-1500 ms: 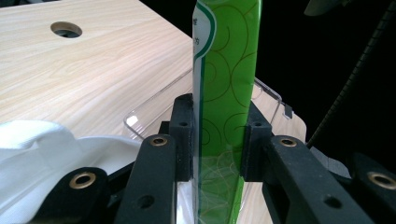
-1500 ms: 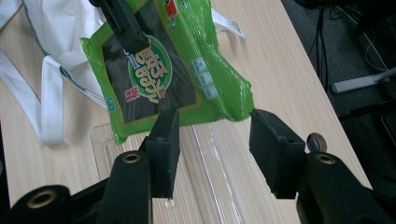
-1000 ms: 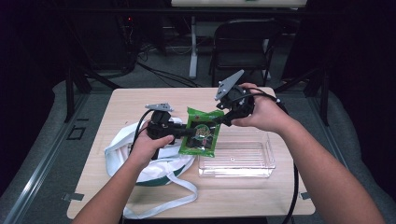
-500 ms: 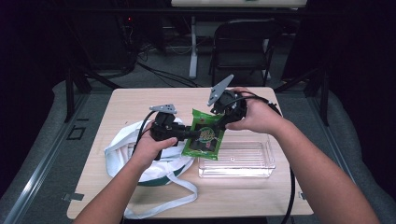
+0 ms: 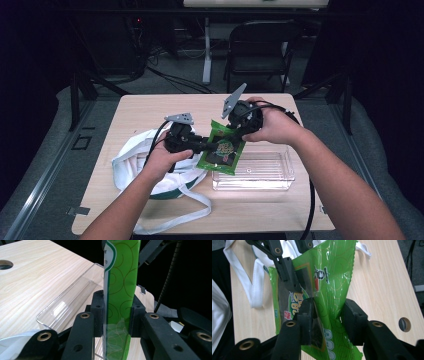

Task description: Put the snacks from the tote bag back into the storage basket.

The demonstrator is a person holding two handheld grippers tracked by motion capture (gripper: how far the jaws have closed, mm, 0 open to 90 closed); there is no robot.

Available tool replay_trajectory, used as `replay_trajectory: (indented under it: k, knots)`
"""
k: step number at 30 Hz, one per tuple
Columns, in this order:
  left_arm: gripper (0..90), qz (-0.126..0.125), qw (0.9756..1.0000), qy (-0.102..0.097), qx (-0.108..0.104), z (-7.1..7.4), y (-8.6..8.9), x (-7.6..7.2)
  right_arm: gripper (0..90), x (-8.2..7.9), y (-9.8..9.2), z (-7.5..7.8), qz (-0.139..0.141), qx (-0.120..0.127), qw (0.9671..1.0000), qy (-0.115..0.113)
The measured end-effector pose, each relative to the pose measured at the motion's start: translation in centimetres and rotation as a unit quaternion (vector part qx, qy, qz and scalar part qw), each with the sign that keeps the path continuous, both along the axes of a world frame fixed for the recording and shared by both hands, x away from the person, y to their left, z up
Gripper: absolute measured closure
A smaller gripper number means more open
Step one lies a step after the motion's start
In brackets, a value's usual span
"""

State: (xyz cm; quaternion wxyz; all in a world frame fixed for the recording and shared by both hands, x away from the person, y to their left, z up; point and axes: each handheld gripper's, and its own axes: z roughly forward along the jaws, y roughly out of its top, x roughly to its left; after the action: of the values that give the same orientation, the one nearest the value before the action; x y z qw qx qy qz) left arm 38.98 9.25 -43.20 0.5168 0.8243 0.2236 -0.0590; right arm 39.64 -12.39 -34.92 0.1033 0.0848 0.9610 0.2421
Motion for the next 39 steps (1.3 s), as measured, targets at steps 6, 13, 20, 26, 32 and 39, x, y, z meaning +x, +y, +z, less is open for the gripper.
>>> replay_trajectory:
  k: [6,13,20,26,32,39]
  knots:
    - [72.2,-0.004,1.0000,-0.004,0.002,-0.21,-0.03,-0.02,72.1,0.00,-0.08,0.08,0.012,-0.011,0.9998,0.007]
    - [70.0,-0.003,1.0000,-0.002,0.002,-0.46,-0.19,0.04,76.4,-0.06,-0.14,0.13,0.021,-0.017,0.9995,0.018]
    - [67.9,0.000,1.0000,-0.002,0.004,-0.62,-0.47,0.11,77.4,-0.17,-0.17,0.18,0.027,-0.023,0.9993,0.015]
    - [66.0,0.001,1.0000,0.001,0.004,-0.69,-0.67,0.14,77.6,-0.29,-0.19,0.18,0.031,-0.027,0.9991,0.012]
    - [63.3,0.007,1.0000,0.003,0.004,-0.73,-0.76,0.17,77.5,-0.32,-0.15,0.19,0.030,-0.028,0.9991,0.013]
    - [62.2,0.008,0.9999,0.003,0.006,-0.74,-0.74,0.19,77.6,-0.34,-0.12,0.32,0.029,-0.031,0.9990,0.013]
